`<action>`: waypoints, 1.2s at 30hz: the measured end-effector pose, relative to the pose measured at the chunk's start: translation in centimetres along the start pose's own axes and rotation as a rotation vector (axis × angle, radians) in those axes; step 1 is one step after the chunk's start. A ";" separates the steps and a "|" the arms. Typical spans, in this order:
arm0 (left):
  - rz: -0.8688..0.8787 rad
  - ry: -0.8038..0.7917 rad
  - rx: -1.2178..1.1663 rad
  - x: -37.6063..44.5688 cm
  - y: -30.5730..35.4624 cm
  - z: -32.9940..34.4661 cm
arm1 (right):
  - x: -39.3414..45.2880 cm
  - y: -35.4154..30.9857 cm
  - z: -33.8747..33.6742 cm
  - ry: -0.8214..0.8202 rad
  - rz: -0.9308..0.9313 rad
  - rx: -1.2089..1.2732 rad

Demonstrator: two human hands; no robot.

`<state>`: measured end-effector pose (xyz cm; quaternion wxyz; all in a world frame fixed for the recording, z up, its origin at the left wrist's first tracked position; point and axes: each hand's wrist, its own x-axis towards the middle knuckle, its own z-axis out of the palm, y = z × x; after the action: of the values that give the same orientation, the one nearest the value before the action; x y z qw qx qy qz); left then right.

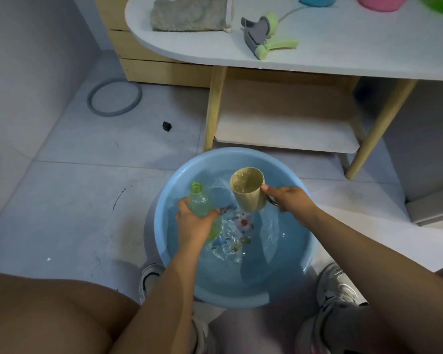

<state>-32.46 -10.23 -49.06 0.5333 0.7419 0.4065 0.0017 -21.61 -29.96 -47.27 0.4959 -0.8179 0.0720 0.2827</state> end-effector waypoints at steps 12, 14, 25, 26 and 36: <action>0.161 -0.096 0.204 -0.6 1.1 1.5 | -2.6 -3.3 -3.1 -0.001 -0.163 0.029; 0.195 -0.090 0.198 -0.6 1.2 1.6 | -2.9 -3.9 -3.3 -0.011 -0.190 0.024; 0.282 -0.063 0.180 0.0 1.4 1.8 | -3.9 -6.9 -4.4 0.016 -0.315 -0.211; 0.284 -0.062 0.181 0.0 1.4 1.8 | -4.0 -7.1 -4.5 0.019 -0.327 -0.234; 0.290 -0.077 0.180 0.1 1.6 2.2 | -4.5 -8.1 -4.6 0.062 -0.387 -0.344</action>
<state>-30.51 -12.02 -48.80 0.4740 0.8370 0.2730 0.0138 -20.28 -30.58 -37.01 0.3919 -0.8970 -0.1198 0.1656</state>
